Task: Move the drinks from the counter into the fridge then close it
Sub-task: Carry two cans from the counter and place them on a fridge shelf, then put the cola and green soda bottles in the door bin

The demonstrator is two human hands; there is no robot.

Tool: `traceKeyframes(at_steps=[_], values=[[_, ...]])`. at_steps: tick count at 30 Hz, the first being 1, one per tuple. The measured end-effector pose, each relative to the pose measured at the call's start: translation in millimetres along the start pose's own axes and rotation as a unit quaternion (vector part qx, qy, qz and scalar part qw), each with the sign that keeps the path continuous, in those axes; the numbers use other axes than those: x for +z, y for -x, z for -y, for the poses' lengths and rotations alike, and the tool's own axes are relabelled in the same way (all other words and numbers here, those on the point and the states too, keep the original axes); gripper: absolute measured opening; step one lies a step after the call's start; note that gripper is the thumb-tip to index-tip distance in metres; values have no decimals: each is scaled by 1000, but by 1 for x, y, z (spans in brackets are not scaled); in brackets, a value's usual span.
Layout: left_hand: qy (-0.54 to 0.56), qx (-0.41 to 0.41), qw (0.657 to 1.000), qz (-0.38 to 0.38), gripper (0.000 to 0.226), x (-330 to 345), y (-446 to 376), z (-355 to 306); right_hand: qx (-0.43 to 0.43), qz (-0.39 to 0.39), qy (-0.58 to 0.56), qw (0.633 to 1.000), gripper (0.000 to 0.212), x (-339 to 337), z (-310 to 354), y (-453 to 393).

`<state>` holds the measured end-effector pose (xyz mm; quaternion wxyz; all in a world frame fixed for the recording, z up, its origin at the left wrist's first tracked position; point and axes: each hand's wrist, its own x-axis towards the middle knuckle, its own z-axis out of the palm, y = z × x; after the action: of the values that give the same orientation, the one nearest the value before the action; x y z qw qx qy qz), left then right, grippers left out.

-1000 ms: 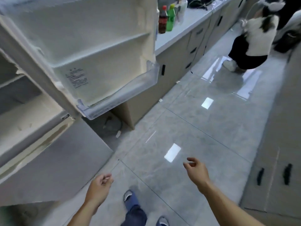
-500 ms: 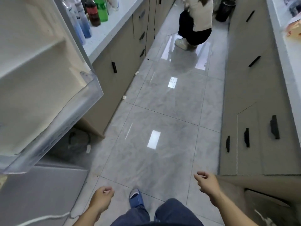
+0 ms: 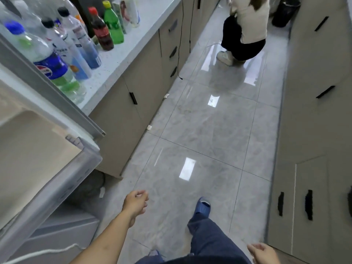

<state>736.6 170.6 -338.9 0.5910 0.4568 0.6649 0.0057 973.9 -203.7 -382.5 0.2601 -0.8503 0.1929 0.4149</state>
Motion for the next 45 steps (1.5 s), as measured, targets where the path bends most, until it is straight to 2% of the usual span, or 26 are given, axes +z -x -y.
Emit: traceKeyframes(at_steps=[3, 8, 13, 17, 24, 29, 32, 37, 40, 43, 45], values=[[20, -18, 999, -40, 21, 15, -6, -34, -23, 8, 14, 1000, 20, -15, 68, -35], [76, -47, 992, -92, 16, 39, -19, -79, -136, 61, 58, 987, 15, -17, 220, -73], [149, -82, 978, -117, 14, 43, -44, -106, -224, 115, 99, 963, 12, 24, 356, -79], [179, -110, 970, -125, 21, 30, -82, -120, -265, 142, 143, 943, 12, 72, 438, -88], [209, -110, 956, -173, 22, 4, -132, -190, -272, 150, 226, 923, 19, 117, 555, -86], [229, -44, 952, -197, 9, -13, -168, -280, -327, 162, 245, 898, 14, 157, 650, -60], [231, 24, 951, -205, 13, -21, -182, -344, -393, 202, 255, 860, 16, 189, 711, -32], [254, 148, 921, -258, 50, -48, -210, -472, -529, 268, 211, 777, 34, 253, 820, 30], [242, 180, 903, -305, 68, -68, -224, -534, -603, 305, 175, 716, 46, 285, 876, 71], [223, 196, 895, -333, 85, -85, -243, -575, -635, 365, 159, 662, 66, 313, 920, 99], [206, 207, 887, -358, 87, -93, -257, -589, -647, 388, 161, 636, 75, 330, 939, 109]])
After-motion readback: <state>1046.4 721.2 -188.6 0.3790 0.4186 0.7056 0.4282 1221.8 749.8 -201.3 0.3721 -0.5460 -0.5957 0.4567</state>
